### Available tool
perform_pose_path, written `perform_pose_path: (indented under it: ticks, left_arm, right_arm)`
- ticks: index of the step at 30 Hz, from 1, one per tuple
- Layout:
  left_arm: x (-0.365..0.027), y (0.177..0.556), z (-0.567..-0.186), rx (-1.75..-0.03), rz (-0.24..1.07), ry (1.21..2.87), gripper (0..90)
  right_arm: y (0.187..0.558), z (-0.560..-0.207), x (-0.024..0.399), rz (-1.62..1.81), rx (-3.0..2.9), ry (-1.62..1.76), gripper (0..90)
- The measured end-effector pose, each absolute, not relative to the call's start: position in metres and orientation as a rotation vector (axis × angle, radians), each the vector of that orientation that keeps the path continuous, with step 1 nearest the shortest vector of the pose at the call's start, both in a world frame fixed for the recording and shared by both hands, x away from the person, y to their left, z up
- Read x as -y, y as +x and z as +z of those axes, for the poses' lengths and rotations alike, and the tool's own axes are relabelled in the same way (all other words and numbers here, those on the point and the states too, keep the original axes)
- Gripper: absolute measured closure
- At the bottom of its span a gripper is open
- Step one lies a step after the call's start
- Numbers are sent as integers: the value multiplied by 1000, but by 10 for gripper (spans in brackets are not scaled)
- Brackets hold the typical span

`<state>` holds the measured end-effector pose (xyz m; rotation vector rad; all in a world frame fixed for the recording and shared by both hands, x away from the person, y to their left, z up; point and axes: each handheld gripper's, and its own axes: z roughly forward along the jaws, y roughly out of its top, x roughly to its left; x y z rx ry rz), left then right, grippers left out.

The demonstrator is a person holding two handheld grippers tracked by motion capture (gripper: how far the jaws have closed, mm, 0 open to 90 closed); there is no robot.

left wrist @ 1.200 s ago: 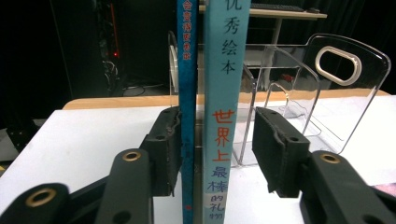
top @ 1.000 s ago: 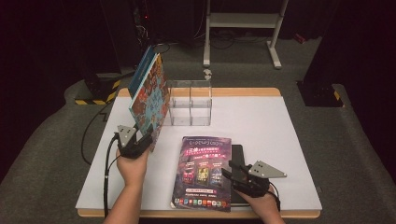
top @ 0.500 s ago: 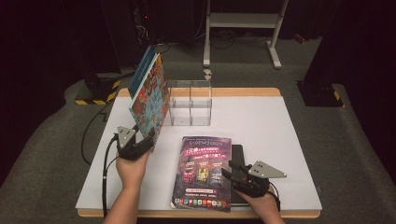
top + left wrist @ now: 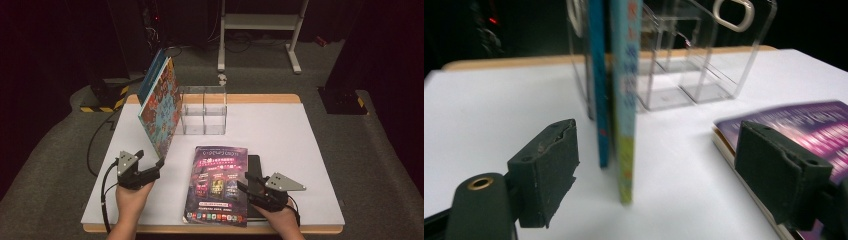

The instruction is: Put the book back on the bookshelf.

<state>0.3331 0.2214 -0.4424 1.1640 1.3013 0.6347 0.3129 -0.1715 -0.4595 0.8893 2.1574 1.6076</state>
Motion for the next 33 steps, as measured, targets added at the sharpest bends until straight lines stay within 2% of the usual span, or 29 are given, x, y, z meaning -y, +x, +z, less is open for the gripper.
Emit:
perform_pose_path:
  ticks: [15, 26, 33]
  left_arm:
    - [-208, 300, -456, -1251, 546, 1248, 176]
    - [-196, 301, -461, -1226, 493, 1292, 176]
    - [-172, 309, -468, -1184, 442, 1367, 174]
  right_arm:
    - [313, -460, 171, 1607, -2157, 896, 531]
    - [313, -460, 171, 1603, -2159, 895, 528]
    - [313, -460, 169, 1582, -2167, 890, 512]
